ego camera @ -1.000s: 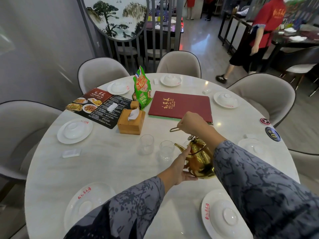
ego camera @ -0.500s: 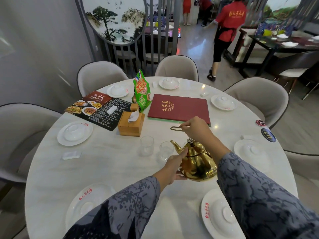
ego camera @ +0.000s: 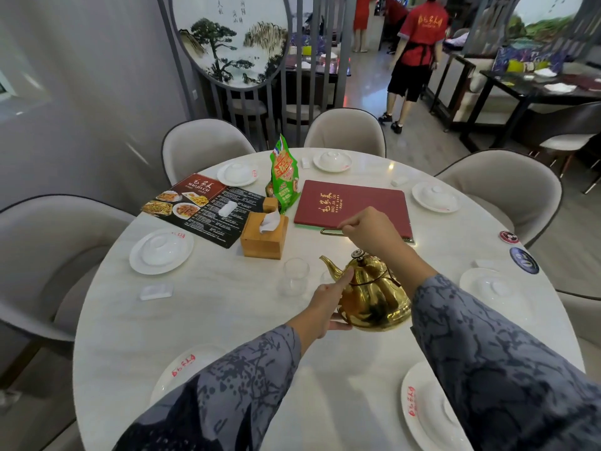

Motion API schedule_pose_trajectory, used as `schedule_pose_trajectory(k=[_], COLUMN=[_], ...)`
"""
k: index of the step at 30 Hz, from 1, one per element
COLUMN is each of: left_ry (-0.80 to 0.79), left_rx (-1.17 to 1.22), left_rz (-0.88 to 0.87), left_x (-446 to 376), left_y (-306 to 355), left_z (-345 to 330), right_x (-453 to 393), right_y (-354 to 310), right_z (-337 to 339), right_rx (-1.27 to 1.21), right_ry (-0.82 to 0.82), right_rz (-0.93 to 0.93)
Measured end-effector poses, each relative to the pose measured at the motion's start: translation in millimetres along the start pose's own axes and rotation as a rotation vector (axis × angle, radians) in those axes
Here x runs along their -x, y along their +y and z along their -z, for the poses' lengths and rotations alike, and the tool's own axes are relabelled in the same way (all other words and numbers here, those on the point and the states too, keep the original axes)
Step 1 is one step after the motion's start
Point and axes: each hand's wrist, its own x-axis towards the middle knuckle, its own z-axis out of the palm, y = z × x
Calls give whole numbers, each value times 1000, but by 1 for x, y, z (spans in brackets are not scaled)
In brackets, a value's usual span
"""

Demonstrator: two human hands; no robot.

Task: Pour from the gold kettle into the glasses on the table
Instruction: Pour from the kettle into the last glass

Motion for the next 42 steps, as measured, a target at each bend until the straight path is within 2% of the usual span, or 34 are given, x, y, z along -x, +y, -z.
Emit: schedule_pose_trajectory(k=[16, 42], left_ry=[-137, -152], left_rx=[168, 300], left_rz=[65, 102], left_x=[-1, 11], left_y=[8, 30], left_z=[24, 24], right_x=[-36, -50], right_y=[-49, -81], right_z=[-34, -21], right_rx=[193, 317], right_ry=[-144, -211], right_rz=[-100, -68])
